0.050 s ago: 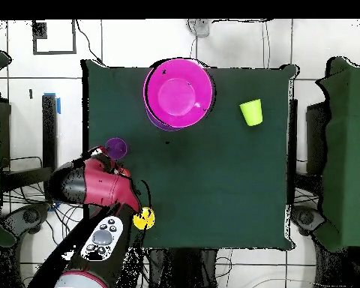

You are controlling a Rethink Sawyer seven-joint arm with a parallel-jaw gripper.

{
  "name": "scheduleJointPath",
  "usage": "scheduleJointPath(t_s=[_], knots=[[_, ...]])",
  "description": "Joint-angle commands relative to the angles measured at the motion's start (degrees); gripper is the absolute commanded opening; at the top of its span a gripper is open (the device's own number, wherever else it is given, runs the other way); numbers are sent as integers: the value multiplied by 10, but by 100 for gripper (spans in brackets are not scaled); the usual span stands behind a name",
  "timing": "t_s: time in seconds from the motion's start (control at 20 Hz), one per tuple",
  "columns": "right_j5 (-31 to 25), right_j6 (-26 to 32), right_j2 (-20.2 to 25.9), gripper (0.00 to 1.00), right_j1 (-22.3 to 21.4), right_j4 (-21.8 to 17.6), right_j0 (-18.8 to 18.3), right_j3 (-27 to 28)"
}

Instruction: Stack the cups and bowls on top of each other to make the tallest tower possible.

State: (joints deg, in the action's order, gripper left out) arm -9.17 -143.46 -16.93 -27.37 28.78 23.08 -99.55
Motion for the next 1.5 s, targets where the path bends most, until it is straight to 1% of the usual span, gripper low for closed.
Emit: scheduleJointPath(t_s=[0.05, 0.25, 0.4, 0.75, 0.95, 1.3, 1.5], knots=[[50, -110, 68, 100, 48, 13, -11, -31], [60, -112, 70, 100, 53, 16, -11, -32], [58, -115, 67, 100, 54, 24, -4, -32], [42, -134, 49, 100, 59, 55, 30, -25], [48, -140, 50, 100, 68, 77, 44, -23], [60, -139, 55, 100, 77, 106, 56, -25], [67, -133, 59, 100, 82, 113, 55, -25]])
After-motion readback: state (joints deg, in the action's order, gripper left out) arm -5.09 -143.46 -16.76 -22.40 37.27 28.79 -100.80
